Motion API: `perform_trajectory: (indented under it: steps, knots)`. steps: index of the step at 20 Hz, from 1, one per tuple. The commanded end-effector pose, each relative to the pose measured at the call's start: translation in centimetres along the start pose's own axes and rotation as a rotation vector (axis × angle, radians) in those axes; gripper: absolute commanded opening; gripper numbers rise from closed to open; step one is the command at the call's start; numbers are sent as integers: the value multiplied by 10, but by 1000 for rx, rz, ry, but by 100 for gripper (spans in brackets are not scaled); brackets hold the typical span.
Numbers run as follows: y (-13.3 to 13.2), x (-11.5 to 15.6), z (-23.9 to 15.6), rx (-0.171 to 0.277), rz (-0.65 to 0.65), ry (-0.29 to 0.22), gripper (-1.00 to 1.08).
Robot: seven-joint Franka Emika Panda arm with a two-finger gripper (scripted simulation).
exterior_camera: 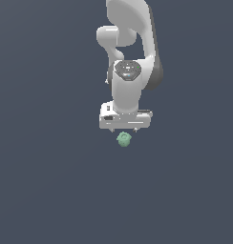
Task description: Pick up the object and move it to a goal position.
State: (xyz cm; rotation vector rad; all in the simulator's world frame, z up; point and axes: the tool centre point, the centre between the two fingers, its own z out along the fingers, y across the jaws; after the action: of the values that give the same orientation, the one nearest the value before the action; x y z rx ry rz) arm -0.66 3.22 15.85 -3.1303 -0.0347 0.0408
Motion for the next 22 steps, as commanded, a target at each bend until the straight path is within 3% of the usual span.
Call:
perform_trajectory:
  steps: [1, 11, 22]
  knots:
    - [0, 0, 0, 0, 0, 0, 100]
    - [14, -1, 4, 12, 1, 3, 100]
    - [12, -2, 8, 11, 40, 4, 100]
